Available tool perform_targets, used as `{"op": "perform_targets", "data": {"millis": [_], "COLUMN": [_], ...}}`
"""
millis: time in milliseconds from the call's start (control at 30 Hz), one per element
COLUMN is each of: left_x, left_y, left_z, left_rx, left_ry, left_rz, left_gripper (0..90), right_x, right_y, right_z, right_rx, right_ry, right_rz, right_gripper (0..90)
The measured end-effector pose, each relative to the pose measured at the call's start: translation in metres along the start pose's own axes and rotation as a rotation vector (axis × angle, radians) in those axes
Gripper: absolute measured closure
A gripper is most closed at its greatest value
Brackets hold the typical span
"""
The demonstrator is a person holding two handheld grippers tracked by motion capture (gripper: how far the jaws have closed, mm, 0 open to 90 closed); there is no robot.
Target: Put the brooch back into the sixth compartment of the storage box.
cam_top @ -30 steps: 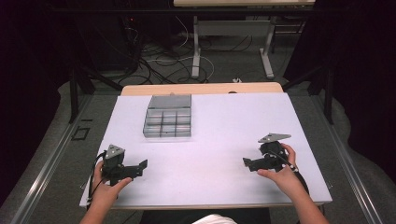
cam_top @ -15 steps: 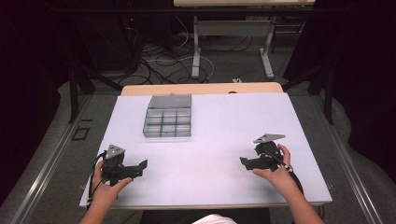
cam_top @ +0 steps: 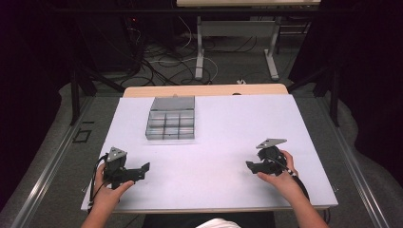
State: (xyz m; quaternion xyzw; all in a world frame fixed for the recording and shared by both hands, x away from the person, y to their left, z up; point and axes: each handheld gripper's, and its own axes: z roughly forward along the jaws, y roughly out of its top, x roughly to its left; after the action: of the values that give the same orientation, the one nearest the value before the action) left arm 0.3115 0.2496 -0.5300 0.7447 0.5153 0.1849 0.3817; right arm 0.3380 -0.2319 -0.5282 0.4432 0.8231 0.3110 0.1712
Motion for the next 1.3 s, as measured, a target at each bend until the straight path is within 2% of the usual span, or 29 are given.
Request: {"op": "perform_targets", "data": {"millis": [167,233,367,433,800,900,1300], "left_x": [0.0,0.0,0.001,0.001,0.001,0.001,0.001], "left_y": [0.0,0.0,0.0,0.0,0.0,0.0,-0.001], "left_z": [0.0,0.0,0.0,0.0,0.0,0.0,0.0], "left_rx": [0.0,0.001,0.004,0.006,0.008,0.008,0.012], "left_ry": [0.001,0.001,0.001,0.001,0.002,0.002,0.0], "left_rz": [0.0,0.0,0.005,0.005,0.004,0.0,-0.002], "left_gripper": [0.3,0.3,0.3,0.3,0.3,0.3,0.4], "right_x": [-0.001,0.001,0.0,0.001,0.005,0.007,0.007], "right_y": [-0.002,-0.003,-0.005,-0.005,-0.007,-0.008,-0.009], "right_z": [0.003,0.005,0.008,0.008,0.013,0.014,0.017], "right_rx": [0.018,0.03,0.036,0.042,0.066,0.069,0.083], "right_ry": [0.024,0.025,0.029,0.027,0.036,0.05,0.044], "right_rz": [-0.01,0.007,-0.012,-0.002,-0.046,-0.033,-0.053], "right_gripper": [44.4,45.1,48.9,49.6,58.1,59.9,65.9]}}
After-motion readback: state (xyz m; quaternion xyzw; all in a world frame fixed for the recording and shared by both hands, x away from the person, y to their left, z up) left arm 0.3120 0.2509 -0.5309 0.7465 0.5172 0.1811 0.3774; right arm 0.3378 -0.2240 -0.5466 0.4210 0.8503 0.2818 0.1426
